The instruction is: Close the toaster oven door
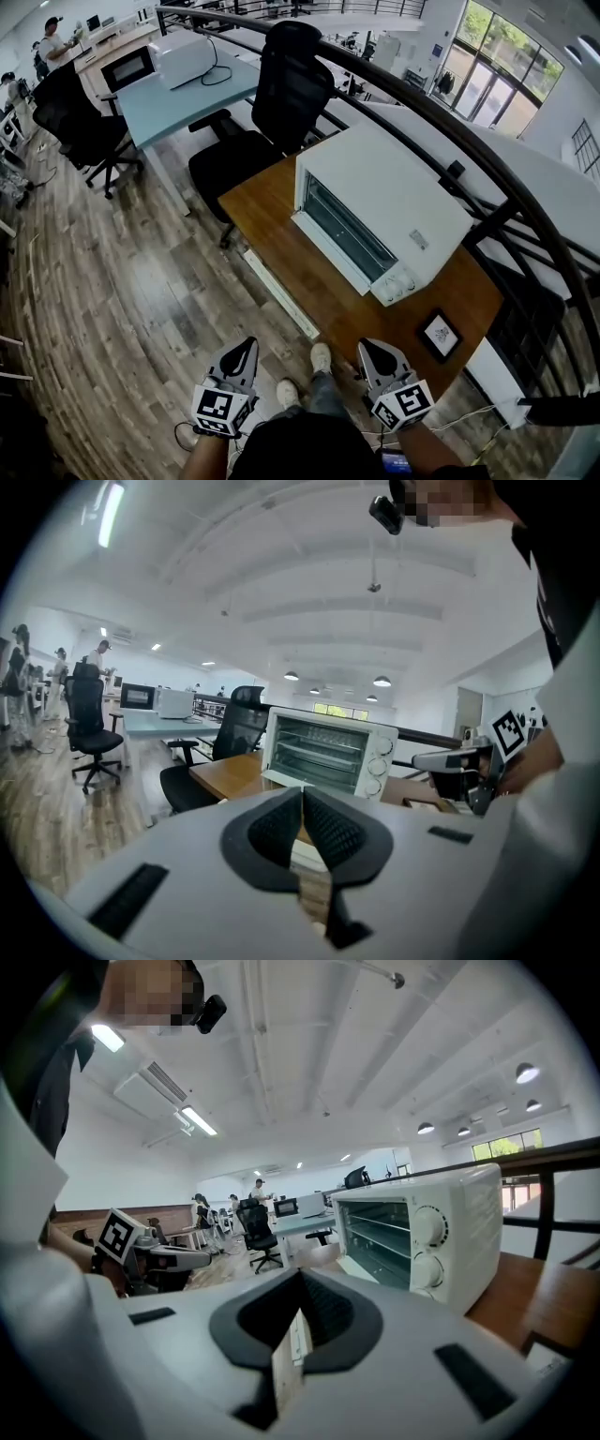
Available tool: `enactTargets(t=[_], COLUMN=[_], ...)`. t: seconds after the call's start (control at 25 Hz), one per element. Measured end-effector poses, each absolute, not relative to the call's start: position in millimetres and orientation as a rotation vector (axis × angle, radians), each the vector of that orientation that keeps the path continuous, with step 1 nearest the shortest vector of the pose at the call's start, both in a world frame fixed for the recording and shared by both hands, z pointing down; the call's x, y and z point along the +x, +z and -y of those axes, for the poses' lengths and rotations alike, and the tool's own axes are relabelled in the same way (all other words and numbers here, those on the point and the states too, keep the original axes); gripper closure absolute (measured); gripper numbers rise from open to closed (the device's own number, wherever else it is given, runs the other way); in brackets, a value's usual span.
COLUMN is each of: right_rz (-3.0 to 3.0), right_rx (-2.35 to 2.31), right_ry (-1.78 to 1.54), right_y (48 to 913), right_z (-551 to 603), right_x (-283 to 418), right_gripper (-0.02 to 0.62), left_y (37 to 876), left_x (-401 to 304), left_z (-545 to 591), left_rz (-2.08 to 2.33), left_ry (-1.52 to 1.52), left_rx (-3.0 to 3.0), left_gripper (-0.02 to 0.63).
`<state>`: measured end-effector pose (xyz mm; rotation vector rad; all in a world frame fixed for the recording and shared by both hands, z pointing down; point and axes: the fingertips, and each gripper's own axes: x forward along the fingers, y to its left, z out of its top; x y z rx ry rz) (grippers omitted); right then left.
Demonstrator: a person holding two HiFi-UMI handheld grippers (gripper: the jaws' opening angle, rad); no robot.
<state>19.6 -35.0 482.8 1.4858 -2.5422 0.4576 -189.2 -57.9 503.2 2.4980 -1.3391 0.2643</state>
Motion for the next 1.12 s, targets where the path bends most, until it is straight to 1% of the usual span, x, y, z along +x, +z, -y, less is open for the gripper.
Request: enactTargets(t=[0.4,0.72,0.88,0.96,1.0,1.04,1.12], right_rz=[2.548,2.544,2.529,2.523,2.520,2.517,2.510], right_rx=[1.434,1.335,1.318,1.318,1.318,1.318,1.319], right_ry=[0.508,0.559,0.592,0.610,0.617,0.624,0.635], right_y=[495.4,512.6,520.5,524.8,527.0,528.9,531.9], right_z=[67.0,76.5,77.8,77.8,77.4,76.9,76.4], right_x=[36.5,35.5,40.7,44.1,45.7,47.2,50.1], right_gripper=[0.597,0.597,0.597,0.597,0.597,0.597,0.597], left_y=[548.3,608.2,634.1,646.8,654.2,661.8,676.0], left_x=[-161.9,-135.3,-127.6,-124.3,-122.0,-119.6,-115.3], left_z=[86.0,100.3,105.7,108.1,108.5,108.5,108.4], left_rz=[1.291,1.236,1.216,1.205,1.193,1.179,1.156], left_ry=[0.376,0.540,0.565,0.561,0.562,0.564,0.573], left_rx=[2.433,2.315,2.234,2.185,2.158,2.128,2.074], left_gripper=[0.592,0.591,0.590,0.566,0.544,0.506,0.477])
